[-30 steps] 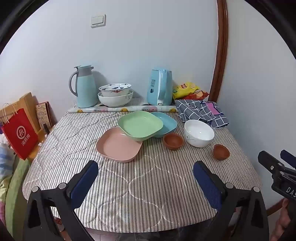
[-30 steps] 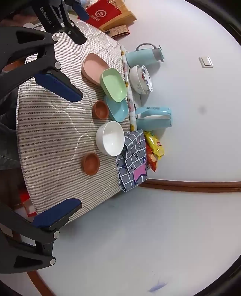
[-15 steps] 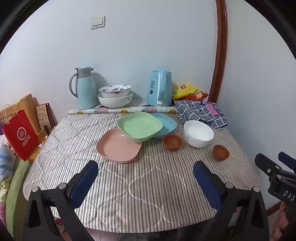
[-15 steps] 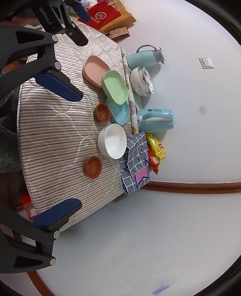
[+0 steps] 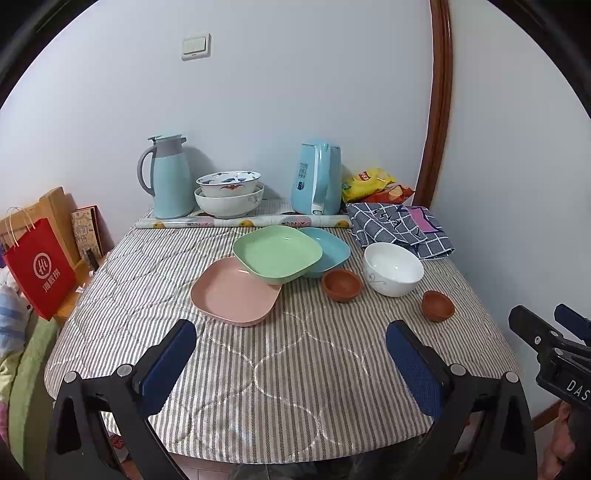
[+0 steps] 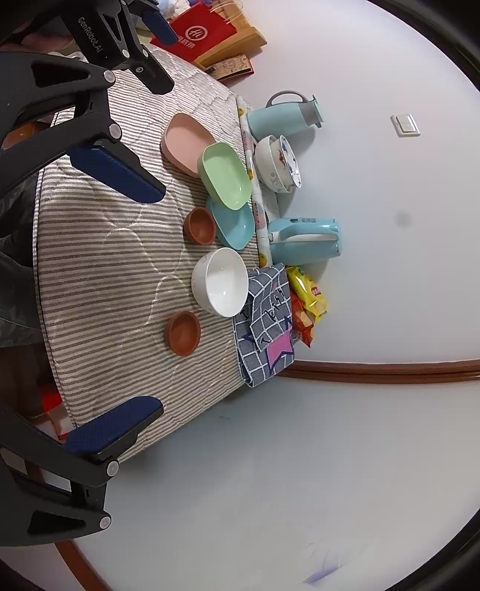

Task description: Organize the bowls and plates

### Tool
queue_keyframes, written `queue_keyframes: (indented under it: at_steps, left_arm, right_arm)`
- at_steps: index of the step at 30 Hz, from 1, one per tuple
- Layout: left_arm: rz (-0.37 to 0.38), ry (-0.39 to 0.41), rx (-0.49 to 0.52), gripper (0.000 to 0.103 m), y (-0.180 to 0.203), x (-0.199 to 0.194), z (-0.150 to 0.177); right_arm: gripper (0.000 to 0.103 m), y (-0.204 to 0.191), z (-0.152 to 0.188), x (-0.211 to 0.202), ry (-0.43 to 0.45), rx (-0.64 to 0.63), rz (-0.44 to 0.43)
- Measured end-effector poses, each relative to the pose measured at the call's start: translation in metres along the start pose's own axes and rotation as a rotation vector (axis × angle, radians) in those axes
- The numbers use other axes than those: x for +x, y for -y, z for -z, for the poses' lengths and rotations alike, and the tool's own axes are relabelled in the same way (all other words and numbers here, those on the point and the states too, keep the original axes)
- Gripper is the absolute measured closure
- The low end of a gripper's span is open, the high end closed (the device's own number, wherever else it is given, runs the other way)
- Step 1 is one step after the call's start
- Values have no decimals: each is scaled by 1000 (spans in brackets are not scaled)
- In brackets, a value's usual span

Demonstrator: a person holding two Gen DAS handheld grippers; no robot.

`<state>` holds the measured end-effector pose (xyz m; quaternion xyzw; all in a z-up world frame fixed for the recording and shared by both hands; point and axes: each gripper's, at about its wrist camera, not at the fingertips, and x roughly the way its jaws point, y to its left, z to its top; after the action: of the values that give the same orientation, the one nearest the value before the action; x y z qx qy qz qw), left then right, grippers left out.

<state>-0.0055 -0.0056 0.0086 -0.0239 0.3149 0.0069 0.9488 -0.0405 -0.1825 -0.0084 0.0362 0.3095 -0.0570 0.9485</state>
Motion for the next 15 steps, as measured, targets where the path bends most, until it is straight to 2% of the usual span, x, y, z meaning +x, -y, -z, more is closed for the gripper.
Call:
queue_keyframes:
  at_steps: [15]
  left_arm:
    - [0, 4, -8, 0, -3, -1, 2]
  right_arm:
    - [0, -2, -1, -4, 8, -2, -7]
